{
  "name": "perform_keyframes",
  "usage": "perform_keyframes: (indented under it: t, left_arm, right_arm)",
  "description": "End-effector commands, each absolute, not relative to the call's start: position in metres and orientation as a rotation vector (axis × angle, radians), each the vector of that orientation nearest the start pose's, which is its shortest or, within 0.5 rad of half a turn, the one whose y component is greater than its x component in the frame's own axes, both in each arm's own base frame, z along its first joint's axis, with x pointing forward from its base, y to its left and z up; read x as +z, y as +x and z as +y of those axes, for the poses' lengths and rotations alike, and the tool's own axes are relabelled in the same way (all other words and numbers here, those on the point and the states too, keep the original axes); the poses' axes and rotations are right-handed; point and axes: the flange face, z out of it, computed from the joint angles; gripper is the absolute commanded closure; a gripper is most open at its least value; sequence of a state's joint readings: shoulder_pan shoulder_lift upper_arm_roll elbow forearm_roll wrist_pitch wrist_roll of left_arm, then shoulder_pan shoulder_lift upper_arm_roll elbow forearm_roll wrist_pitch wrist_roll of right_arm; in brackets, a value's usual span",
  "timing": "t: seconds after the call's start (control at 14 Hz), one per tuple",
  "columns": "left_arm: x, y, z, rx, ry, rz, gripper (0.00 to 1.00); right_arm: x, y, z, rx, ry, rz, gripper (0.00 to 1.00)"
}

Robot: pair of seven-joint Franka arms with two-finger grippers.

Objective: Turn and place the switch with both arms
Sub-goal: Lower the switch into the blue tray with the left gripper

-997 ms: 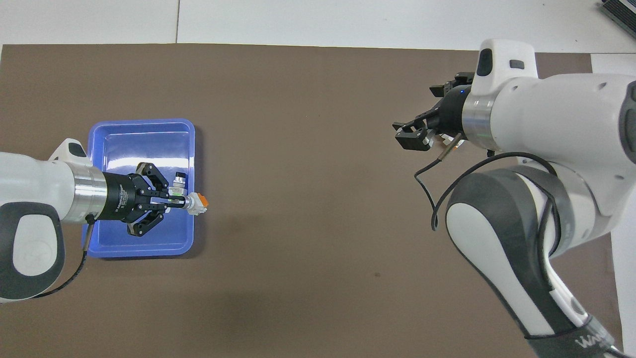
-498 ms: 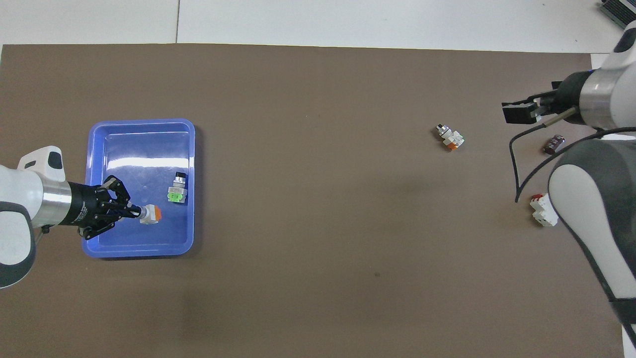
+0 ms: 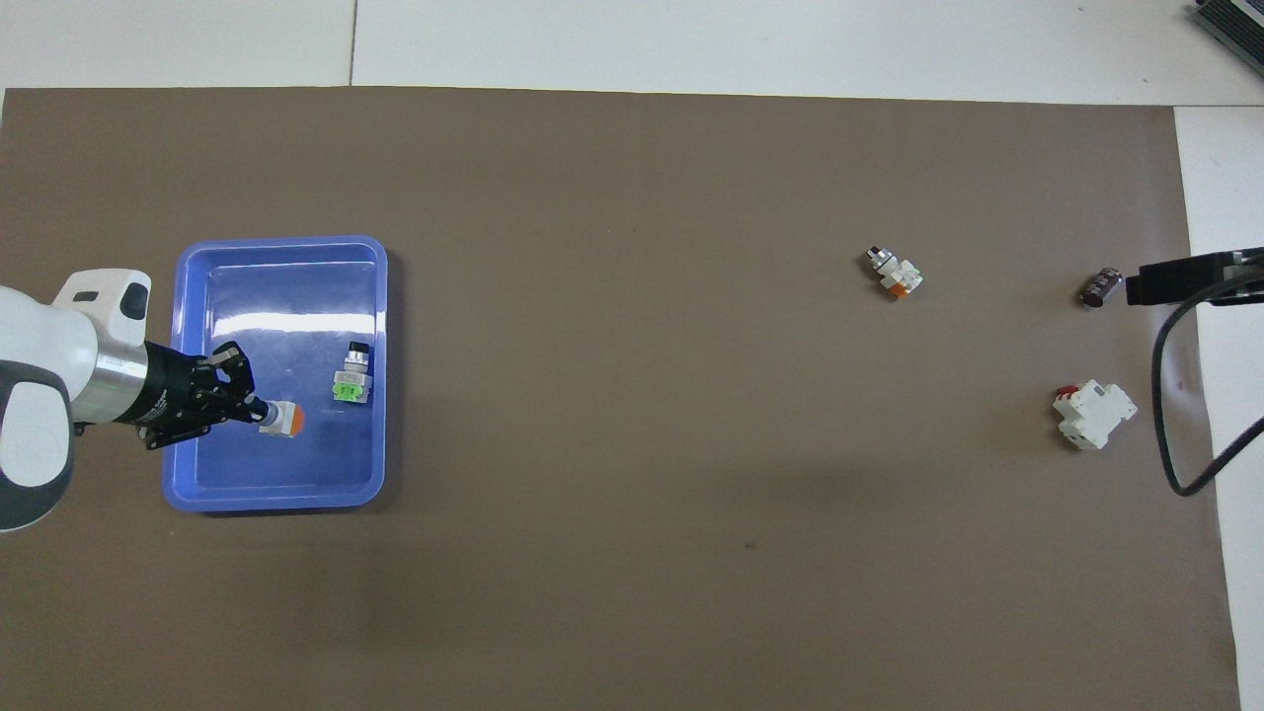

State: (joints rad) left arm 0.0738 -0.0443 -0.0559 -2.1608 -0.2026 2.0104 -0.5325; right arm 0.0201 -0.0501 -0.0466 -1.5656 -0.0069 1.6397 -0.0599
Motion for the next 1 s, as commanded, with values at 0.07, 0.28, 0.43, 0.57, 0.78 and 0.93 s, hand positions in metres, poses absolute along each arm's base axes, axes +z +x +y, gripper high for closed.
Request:
perform_keyframes:
  t: [0.07,0.28,0.43,0.57,0.78,0.93]
  left_arm:
    - [0.399,0.519,0.004,0.187,-3.163,-0.814,1.00]
    - [0.390,0.513,0.005,0.187,-3.161,-0.809,1.00]
    - [0.386,0.507,0.004,0.204,-3.158,-0.807,1.00]
    - [0.383,0.502,0.004,0.226,-3.152,-0.811,1.00]
    - [0.390,0.509,0.001,0.188,-3.175,-0.756,1.00]
    - [0.393,0.513,0.005,0.144,-3.233,-0.527,0.76]
  right_arm:
    - [0.647,0.533,-0.018,-0.053,-3.163,-0.007,0.00]
    - [0.647,0.530,-0.017,-0.055,-3.163,-0.012,0.00]
    - [0.648,0.530,-0.017,-0.062,-3.163,-0.014,0.00]
    - [0.649,0.530,-0.013,-0.076,-3.163,-0.026,0.00]
    - [0.645,0.533,-0.012,-0.090,-3.158,0.082,0.00]
    - [0.644,0.532,-0.011,-0.081,-3.155,0.121,0.00]
